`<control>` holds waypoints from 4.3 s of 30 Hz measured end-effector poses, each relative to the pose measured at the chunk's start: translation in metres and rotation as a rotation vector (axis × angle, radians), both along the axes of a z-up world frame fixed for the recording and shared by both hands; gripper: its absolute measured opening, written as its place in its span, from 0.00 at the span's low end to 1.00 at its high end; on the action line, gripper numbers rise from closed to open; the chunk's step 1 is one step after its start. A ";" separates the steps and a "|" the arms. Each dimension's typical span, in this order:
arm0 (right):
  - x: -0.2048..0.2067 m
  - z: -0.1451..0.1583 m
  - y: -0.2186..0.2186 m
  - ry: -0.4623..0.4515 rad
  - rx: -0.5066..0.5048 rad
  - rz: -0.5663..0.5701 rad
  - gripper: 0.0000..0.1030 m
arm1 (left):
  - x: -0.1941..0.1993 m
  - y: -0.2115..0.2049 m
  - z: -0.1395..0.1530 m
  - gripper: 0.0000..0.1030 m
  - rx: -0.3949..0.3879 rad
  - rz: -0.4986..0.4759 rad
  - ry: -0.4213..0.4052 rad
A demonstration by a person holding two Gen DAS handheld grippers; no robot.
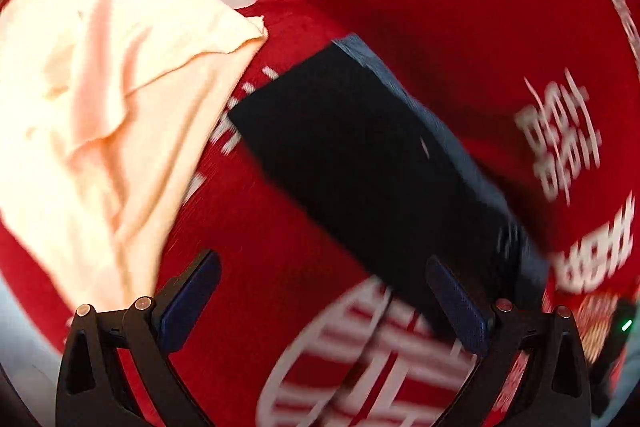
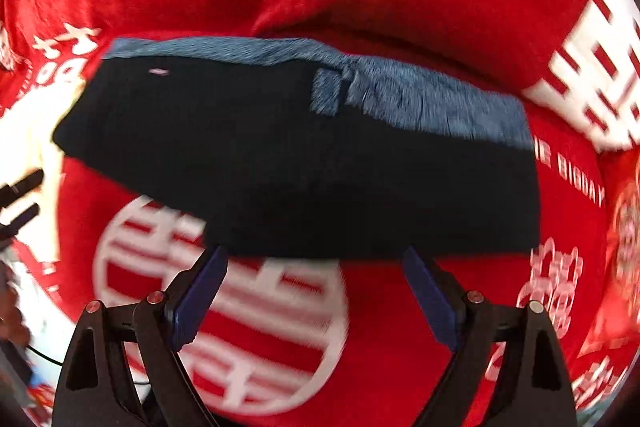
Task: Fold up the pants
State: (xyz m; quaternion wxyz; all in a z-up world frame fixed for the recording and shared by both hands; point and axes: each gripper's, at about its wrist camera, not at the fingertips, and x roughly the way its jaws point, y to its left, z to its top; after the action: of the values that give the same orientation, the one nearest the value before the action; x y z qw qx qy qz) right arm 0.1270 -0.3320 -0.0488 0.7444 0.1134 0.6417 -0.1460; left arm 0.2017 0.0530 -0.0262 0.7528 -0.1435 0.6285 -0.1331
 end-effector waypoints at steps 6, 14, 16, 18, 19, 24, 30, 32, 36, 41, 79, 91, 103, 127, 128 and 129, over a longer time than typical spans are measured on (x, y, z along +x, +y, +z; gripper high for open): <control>0.022 -0.048 -0.022 0.026 0.035 0.028 0.89 | 0.023 -0.002 -0.036 1.00 -0.006 0.096 0.015; 0.023 -0.051 -0.019 0.005 0.036 0.076 0.96 | 0.032 -0.018 -0.036 1.00 -0.121 0.055 -0.002; 0.024 -0.051 -0.023 0.001 0.048 0.062 0.96 | 0.036 -0.029 -0.032 1.00 -0.081 0.031 -0.017; 0.025 -0.049 -0.028 0.000 0.055 0.053 0.96 | 0.039 -0.030 -0.038 1.00 -0.060 0.036 -0.004; 0.026 -0.049 -0.028 0.002 0.056 0.052 0.96 | 0.043 -0.027 -0.045 1.00 -0.069 0.059 0.014; 0.042 -0.036 -0.033 0.024 0.038 0.066 0.96 | 0.052 -0.038 -0.045 0.61 0.086 0.069 -0.001; 0.083 0.017 -0.035 -0.021 0.143 0.092 0.96 | 0.030 -0.085 -0.016 0.31 0.303 -0.164 -0.207; 0.111 0.036 -0.025 -0.028 0.169 0.148 0.96 | 0.010 -0.108 -0.009 0.30 0.407 -0.269 -0.314; 0.166 0.065 0.004 -0.049 0.266 0.228 0.96 | -0.016 -0.133 -0.013 0.29 0.542 -0.400 -0.429; 0.230 0.066 0.078 0.053 0.413 0.375 0.98 | -0.024 -0.146 -0.014 0.29 0.599 -0.457 -0.487; -0.118 0.053 -0.259 -0.290 0.680 -0.186 0.16 | -0.289 -0.395 0.062 0.29 0.309 -1.167 -0.749; -0.164 -0.007 -0.264 -0.192 0.649 -0.294 0.27 | -0.286 -0.372 0.061 0.71 0.340 -1.175 -0.587; -0.140 0.048 -0.215 -0.152 0.296 -0.143 0.35 | -0.168 -0.307 0.029 0.72 0.482 -0.707 -0.256; -0.203 0.059 -0.157 -0.059 0.134 -0.295 0.81 | -0.238 -0.216 0.103 0.87 0.356 -0.536 -0.217; -0.208 0.062 -0.150 -0.058 0.122 -0.288 0.82 | -0.244 -0.211 0.107 0.87 0.349 -0.534 -0.228; -0.207 0.063 -0.146 -0.059 0.117 -0.283 0.83 | -0.251 -0.207 0.111 0.87 0.342 -0.533 -0.241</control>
State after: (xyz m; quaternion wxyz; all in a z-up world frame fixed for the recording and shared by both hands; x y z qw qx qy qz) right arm -0.0804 -0.4781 0.0143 0.7269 0.2503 0.6045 -0.2085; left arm -0.0495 -0.1536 0.0849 0.7736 0.1711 0.5637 -0.2337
